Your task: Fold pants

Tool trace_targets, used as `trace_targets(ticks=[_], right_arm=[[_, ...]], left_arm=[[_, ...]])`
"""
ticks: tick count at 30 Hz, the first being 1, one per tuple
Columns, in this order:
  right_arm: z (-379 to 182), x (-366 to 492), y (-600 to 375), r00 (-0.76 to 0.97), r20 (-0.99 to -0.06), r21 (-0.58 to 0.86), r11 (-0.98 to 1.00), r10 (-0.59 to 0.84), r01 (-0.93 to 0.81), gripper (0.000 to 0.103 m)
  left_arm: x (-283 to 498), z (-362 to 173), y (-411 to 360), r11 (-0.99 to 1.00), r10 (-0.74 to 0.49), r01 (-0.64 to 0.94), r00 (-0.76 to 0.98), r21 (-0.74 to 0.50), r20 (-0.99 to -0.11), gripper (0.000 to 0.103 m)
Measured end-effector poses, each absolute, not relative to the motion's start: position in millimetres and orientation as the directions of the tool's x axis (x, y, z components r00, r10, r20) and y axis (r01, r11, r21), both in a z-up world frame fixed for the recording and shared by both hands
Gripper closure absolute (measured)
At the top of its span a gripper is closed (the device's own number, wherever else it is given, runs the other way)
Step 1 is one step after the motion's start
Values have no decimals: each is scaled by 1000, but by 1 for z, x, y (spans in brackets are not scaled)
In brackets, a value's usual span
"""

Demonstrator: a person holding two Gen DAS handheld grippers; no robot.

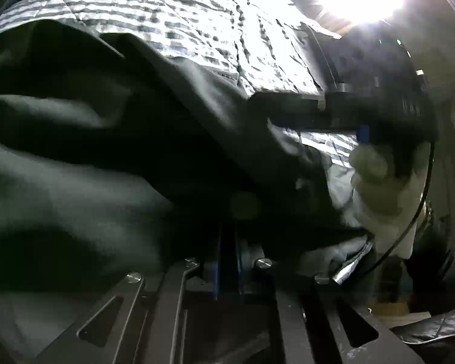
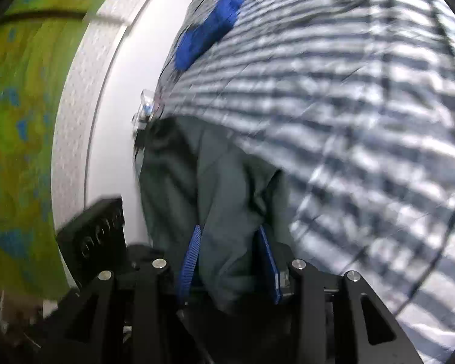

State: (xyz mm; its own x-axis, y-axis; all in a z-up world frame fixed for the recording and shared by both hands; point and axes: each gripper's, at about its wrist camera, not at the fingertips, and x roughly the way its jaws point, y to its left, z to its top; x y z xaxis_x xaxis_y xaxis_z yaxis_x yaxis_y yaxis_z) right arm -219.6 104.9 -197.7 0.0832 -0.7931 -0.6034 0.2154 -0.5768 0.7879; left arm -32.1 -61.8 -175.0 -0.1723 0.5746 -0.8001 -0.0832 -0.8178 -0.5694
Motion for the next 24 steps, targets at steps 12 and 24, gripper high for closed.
trace_targets(ticks=[12, 24], right_arm=[[-205, -270, 89, -24, -597, 791, -594, -802, 144, 101], [-138, -259, 156, -261, -758, 541, -799, -598, 261, 73]], left_arm=[[-26, -141, -151, -895, 405, 49, -330, -444, -853, 90], [-1, -117, -264, -879, 249, 270, -444, -393, -861, 71]])
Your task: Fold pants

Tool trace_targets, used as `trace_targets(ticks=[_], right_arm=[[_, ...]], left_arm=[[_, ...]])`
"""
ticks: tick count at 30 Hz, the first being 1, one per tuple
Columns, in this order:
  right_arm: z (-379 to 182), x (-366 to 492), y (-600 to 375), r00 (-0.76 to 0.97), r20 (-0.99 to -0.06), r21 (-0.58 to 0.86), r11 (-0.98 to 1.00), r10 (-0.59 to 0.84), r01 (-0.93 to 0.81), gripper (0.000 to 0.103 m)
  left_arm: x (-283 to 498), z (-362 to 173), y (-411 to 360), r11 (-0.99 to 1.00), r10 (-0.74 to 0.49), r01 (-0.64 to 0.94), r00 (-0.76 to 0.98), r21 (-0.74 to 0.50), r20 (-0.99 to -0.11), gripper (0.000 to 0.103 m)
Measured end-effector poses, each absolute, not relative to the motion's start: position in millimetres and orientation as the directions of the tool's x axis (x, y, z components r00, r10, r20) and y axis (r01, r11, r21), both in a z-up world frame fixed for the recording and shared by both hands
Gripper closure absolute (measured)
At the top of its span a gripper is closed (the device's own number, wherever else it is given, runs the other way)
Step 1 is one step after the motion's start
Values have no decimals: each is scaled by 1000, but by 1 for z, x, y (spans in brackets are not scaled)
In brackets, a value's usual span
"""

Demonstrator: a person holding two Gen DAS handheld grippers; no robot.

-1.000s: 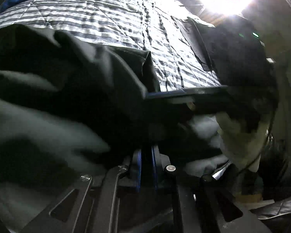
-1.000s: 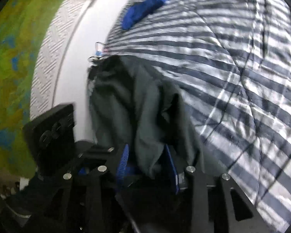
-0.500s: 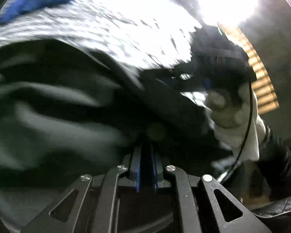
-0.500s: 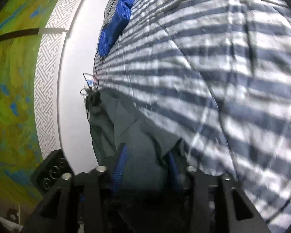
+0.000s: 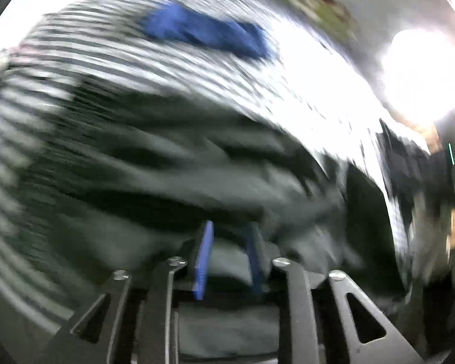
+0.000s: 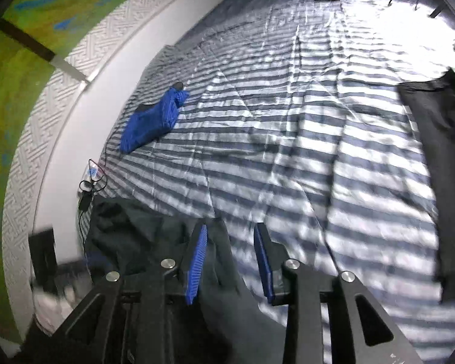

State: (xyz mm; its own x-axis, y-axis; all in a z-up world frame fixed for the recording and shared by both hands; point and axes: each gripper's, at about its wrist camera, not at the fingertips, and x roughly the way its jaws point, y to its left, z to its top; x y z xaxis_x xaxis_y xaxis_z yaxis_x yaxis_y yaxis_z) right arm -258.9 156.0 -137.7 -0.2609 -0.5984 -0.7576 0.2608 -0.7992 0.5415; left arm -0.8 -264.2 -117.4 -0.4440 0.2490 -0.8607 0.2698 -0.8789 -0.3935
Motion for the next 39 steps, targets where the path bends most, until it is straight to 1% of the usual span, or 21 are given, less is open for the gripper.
trace_targets(ticks=[1, 2, 4, 5, 6, 8, 9, 10, 11, 12, 15, 16, 19, 21, 23, 24, 26, 30, 34, 36, 39], right_arm=[[-135, -246, 158, -247, -745, 553, -781, -620, 292, 73], [-133, -230, 155, -231, -733, 556, -759, -640, 338, 73], [-134, -199, 148, -193, -742, 527, -737, -642, 424, 70], [-141, -185, 146, -168, -764, 504, -738, -623, 448, 69], [-151, -174, 146, -153, -809, 454, -769, -567, 451, 69], [-167, -162, 162, -141, -864, 392, -822, -483, 413, 69], [-169, -156, 176, -140, -868, 396, -833, -477, 385, 69], [-165, -149, 198, -158, -859, 414, -842, -487, 346, 69], [-157, -141, 224, -196, -843, 435, -849, -501, 300, 69], [-148, -134, 249, -239, -826, 454, -853, -511, 256, 69], [-121, -100, 335, -395, -794, 469, -879, -462, 86, 68], [-114, -86, 364, -438, -797, 449, -893, -416, 30, 68], [-102, -46, 444, -505, -838, 333, -926, -206, -175, 68], [-100, -18, 494, -518, -845, 317, -904, -132, -287, 68], [-101, 12, 535, -524, -849, 298, -879, -65, -373, 64], [-110, 24, 555, -520, -852, 312, -859, -64, -405, 59], [-122, 36, 577, -509, -857, 337, -834, -79, -437, 58], [-153, 43, 599, -491, -859, 389, -809, -146, -440, 52], [-175, 41, 617, -481, -857, 417, -797, -184, -438, 49], [-175, 38, 619, -525, -827, 450, -799, -204, -399, 45], [-175, 26, 614, -540, -809, 460, -822, -232, -336, 45]], left_arm=[[1, -114, -282, -880, 198, 304, -461, -364, -865, 67], [1, -114, -299, -883, 146, 338, -460, -325, -876, 66], [0, -127, -334, -857, 123, 405, -437, -317, -891, 67], [4, -135, -349, -845, 119, 432, -422, -315, -899, 69], [6, -140, -359, -832, 124, 449, -421, -325, -899, 81], [5, -133, -358, -825, 119, 461, -420, -325, -899, 81], [5, -123, -351, -842, 90, 450, -425, -297, -901, 80], [1, -115, -341, -854, 73, 437, -436, -282, -897, 73], [-1, -105, -330, -863, 76, 415, -456, -287, -887, 69], [-3, -95, -318, -868, 106, 384, -477, -315, -872, 64], [-21, -79, -274, -890, 180, 286, -497, -356, -849, 61], [-28, -74, -248, -901, 219, 228, -493, -368, -842, 60], [-44, -70, -180, -909, 323, 94, -455, -405, -830, 59], [-49, -75, -131, -901, 394, 9, -401, -433, -827, 59], [-52, -84, -83, -890, 446, -68, -329, -451, -832, 59], [-54, -89, -65, -893, 446, -91, -304, -440, -842, 59], [-58, -103, -33, -902, 433, -127, -250, -414, -866, 59], [-66, -129, -2, -916, 399, -117, -177, -383, -900, 59], [-76, -150, 3, -931, 363, -106, -155, -350, -919, 59], [-75, -160, -2, -933, 358, -102, -152, -346, -921, 59], [-77, -164, -2, -935, 353, -84, -152, -344, -923, 58]])
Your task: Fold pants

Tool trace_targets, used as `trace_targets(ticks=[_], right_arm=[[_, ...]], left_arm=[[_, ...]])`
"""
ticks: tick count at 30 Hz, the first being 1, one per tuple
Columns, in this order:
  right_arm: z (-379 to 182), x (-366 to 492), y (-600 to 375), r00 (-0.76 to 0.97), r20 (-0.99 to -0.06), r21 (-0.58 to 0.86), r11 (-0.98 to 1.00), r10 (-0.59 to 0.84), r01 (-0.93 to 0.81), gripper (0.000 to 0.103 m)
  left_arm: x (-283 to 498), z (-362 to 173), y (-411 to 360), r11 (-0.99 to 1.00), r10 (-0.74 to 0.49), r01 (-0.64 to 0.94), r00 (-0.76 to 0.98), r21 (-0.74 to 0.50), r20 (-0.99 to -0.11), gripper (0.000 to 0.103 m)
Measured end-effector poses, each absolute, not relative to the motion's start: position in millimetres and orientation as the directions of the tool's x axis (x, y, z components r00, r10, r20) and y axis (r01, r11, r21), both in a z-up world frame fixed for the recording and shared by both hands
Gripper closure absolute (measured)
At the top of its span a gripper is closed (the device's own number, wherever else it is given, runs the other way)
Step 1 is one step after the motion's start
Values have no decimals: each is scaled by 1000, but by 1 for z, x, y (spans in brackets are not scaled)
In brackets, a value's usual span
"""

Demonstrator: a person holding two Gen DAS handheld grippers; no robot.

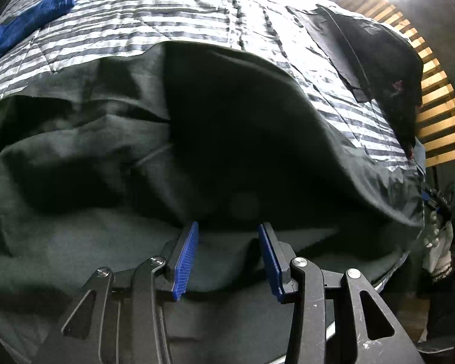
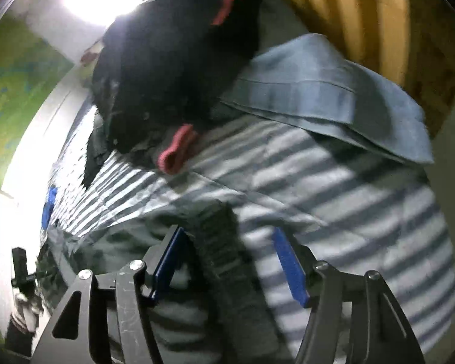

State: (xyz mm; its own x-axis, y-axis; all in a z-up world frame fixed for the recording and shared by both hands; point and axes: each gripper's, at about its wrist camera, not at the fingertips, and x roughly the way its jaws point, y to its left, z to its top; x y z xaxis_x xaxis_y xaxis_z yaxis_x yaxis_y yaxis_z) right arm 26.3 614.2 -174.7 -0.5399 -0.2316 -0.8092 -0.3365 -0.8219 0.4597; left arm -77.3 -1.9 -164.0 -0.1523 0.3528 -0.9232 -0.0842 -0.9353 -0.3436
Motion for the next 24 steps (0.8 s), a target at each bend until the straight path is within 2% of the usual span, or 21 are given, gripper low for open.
trace_targets(ticks=[5, 6, 7, 8, 10, 15, 19, 22, 24], right_arm=[[-179, 9, 581, -528, -806, 428, -879, -266, -210, 47], [-178, 10, 570, -527, -816, 382, -905, -235, -188, 52], [-178, 10, 561, -521, -828, 339, -925, -207, -171, 64], [-178, 11, 551, -515, -838, 293, -945, -178, -149, 70], [-179, 16, 540, -515, -841, 271, -953, -167, -133, 75], [-171, 27, 514, -540, -840, 146, -981, -54, -129, 78], [-128, 42, 506, -642, -755, -37, -985, 136, -166, 79], [-107, 50, 510, -683, -694, -99, -969, 230, -226, 78], [-122, 39, 514, -632, -747, -90, -973, 209, -215, 77]], left_arm=[[-78, -165, -2, -937, 348, -74, -156, -341, -924, 54], [-77, -165, -2, -938, 346, -75, -157, -338, -925, 53], [-78, -165, -2, -939, 344, -76, -158, -336, -926, 52], [-78, -164, -2, -940, 342, -75, -159, -334, -926, 52], [-79, -164, -2, -941, 338, -76, -160, -330, -927, 50], [-80, -163, 1, -945, 324, -91, -160, -313, -932, 47], [-81, -162, 0, -945, 327, -90, -163, -316, -931, 46], [-81, -162, 2, -943, 330, -97, -169, -318, -929, 46], [-81, -162, 4, -943, 329, -108, -170, -314, -929, 44]])
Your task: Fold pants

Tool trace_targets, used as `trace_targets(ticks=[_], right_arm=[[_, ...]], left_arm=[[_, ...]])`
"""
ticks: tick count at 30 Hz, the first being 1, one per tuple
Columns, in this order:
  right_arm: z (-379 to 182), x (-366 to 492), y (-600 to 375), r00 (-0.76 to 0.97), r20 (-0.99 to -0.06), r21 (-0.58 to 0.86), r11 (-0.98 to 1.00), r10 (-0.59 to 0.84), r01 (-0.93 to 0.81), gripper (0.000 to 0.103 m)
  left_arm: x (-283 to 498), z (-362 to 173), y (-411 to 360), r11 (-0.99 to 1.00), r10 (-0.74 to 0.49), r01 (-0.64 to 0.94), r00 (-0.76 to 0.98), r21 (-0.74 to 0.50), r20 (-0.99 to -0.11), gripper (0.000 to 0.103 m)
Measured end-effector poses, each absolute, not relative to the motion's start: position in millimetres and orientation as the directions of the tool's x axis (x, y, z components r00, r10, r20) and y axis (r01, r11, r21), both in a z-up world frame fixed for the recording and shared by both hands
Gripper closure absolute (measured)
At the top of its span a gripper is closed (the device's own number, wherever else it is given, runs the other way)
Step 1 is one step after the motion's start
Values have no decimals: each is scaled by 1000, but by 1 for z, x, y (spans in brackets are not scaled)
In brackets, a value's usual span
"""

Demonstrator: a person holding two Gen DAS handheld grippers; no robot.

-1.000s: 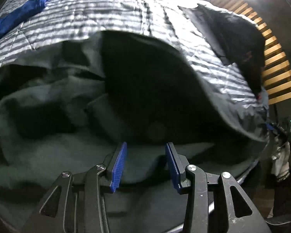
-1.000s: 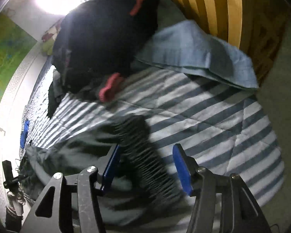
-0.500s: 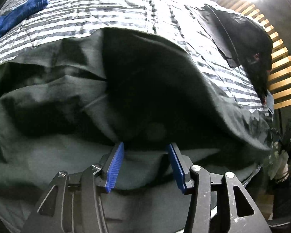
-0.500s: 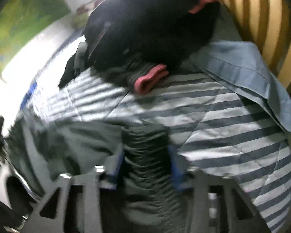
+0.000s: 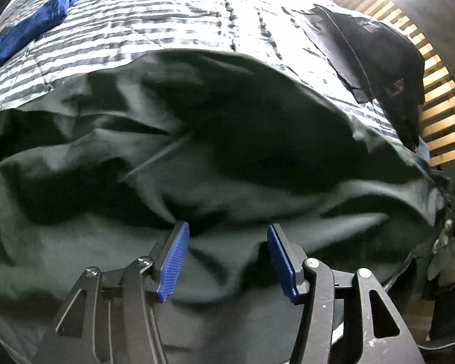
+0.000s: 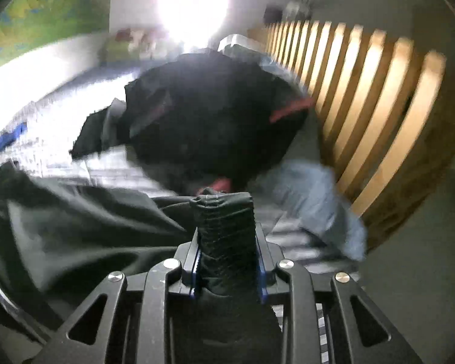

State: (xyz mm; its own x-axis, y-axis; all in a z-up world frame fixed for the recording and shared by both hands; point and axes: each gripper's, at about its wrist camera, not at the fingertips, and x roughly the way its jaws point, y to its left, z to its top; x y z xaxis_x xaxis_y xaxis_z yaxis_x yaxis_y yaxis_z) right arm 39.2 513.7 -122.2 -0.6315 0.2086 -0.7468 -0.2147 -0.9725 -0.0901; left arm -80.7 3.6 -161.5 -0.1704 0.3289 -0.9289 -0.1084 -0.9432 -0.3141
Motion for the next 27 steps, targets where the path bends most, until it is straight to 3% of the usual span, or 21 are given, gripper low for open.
trace_targets(ticks=[4, 11, 18, 20, 27], right_arm=[[-152, 20, 541, -531, -835, -3, -964, 148, -265, 66], [-118, 54, 577, -565, -806, 76, -916, 177, -395, 63], [-121, 109, 597, -560, -822, 245, -824, 103, -511, 59], [-131, 121, 598, -562, -826, 325, -785, 35, -527, 59], [-163, 123, 588, -525, -848, 397, -740, -69, -544, 59]], left_arm=[[-82, -160, 4, -942, 331, -117, -159, -315, -930, 44], [-68, -141, 12, -903, 425, -144, -172, -404, -888, 44], [-21, -127, 79, -816, 517, -344, -73, -465, -853, 44], [-6, -128, 96, -799, 497, -416, -49, -435, -866, 44], [23, -144, 137, -743, 433, -558, 21, -370, -901, 44]])
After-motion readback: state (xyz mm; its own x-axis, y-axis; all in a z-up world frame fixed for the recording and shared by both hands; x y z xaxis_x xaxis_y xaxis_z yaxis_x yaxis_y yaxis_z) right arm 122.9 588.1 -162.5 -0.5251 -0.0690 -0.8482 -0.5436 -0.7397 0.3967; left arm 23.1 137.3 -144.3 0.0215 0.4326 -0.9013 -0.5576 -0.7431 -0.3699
